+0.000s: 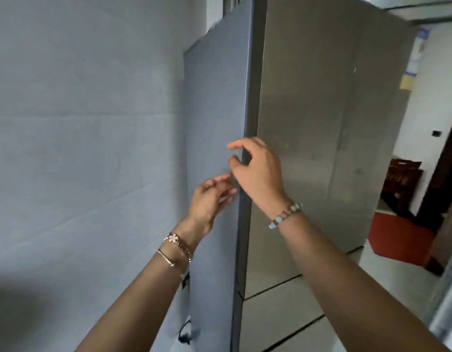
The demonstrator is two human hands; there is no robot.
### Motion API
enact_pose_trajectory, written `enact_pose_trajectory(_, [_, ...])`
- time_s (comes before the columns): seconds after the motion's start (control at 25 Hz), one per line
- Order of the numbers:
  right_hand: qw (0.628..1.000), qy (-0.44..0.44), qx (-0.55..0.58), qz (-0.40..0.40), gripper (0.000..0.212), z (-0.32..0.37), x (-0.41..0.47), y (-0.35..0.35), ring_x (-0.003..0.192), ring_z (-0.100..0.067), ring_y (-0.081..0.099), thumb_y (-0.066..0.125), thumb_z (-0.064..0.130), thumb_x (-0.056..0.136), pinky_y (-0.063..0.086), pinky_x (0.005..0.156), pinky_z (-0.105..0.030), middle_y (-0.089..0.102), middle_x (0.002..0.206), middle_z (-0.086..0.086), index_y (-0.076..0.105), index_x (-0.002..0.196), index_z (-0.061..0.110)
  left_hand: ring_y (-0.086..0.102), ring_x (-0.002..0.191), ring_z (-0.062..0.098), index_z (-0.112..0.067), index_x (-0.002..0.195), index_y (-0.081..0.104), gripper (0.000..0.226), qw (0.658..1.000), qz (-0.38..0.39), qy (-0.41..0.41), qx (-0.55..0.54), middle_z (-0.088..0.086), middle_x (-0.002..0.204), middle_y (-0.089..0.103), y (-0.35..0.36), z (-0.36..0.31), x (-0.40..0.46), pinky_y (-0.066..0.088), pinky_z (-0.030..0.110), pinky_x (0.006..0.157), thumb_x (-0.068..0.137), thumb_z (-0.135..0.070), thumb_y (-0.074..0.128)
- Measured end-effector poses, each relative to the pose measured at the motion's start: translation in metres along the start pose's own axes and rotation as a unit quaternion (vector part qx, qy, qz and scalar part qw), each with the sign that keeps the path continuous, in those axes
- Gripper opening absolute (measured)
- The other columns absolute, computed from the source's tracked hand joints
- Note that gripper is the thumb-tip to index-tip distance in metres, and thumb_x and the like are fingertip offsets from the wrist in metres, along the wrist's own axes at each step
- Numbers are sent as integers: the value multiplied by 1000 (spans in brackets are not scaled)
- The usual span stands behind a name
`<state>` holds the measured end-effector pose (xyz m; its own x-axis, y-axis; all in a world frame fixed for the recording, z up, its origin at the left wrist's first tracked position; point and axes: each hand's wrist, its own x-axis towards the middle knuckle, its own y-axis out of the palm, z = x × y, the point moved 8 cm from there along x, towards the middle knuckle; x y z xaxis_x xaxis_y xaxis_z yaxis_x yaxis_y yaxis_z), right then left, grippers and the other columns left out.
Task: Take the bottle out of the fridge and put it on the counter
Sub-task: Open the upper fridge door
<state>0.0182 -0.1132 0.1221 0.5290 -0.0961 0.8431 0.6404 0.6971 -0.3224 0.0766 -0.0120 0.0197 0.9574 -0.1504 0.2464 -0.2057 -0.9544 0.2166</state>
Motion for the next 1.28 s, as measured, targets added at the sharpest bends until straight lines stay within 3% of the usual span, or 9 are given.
enact_pose_trajectory(0.04, [994,-68,-66,-47,24,16,19,-14,109,-28,61,64,9,71,44,101,-38,71,109,-9,75,92,14,61,76,8,-4,106,64,18,997,8,63,51,6,90,67,14,-18,7,48,16,68,89,-1,60])
enact_pose_trajectory(0.12, [978,-96,-178,-44,30,23,40,-16,138,-34,40,66,8,72,26,117,-49,57,138,-15,74,100,13,59,65,-1,-12,96,60,19,979,-20,142,145,-6,78,64,35,-42,9,45,8,59,83,1,67])
enact_pose_trajectory(0.24, [959,-95,-267,10,41,11,42,1,152,-32,8,64,-1,73,11,122,-54,26,162,-11,70,112,11,64,76,9,-11,99,59,20,962,-74,159,210,-3,84,67,45,-43,10,52,15,67,81,-5,67])
enact_pose_trajectory(0.4, [960,-102,-261,2,40,2,37,4,152,-33,5,62,-8,70,15,121,-57,21,164,-10,68,107,6,59,57,-1,-19,67,59,24,956,-71,182,219,-9,65,64,41,-38,13,41,6,48,79,2,63])
enact_pose_trajectory(0.6, [967,-93,-238,-11,34,10,22,-16,152,-35,8,63,-7,77,25,117,-58,24,163,-12,70,109,3,64,64,13,-13,70,64,13,955,-78,188,215,-1,68,68,51,-36,-8,44,14,49,79,-4,67])
enact_pose_trajectory(0.72, [972,-103,-206,-37,31,14,0,-60,151,-35,11,64,-5,80,37,114,-49,27,161,-13,71,109,3,67,75,14,-13,86,68,11,958,-78,193,197,5,86,71,77,-33,-45,45,12,57,76,-16,73])
enact_pose_trajectory(0.88, [982,-104,-143,-69,25,20,-32,-142,151,-31,12,67,-2,83,18,112,-7,28,161,-13,72,106,7,62,72,4,-22,85,62,19,949,-90,220,208,-5,86,69,131,-38,-105,41,8,57,72,-27,75])
enact_pose_trajectory(1.04, [982,-114,-100,-116,36,9,-69,-250,148,-39,21,65,-11,78,18,113,-8,33,156,-23,70,112,1,63,82,18,-15,93,64,22,929,-90,250,260,2,94,66,226,-38,-173,51,29,68,75,-25,69])
enact_pose_trajectory(1.28, [981,-80,-70,-164,47,-38,-102,-401,143,-34,35,62,-18,75,24,105,0,40,153,-20,68,117,0,60,89,35,3,111,60,29,890,-78,313,322,19,108,57,387,-26,-258,48,39,66,82,-4,64])
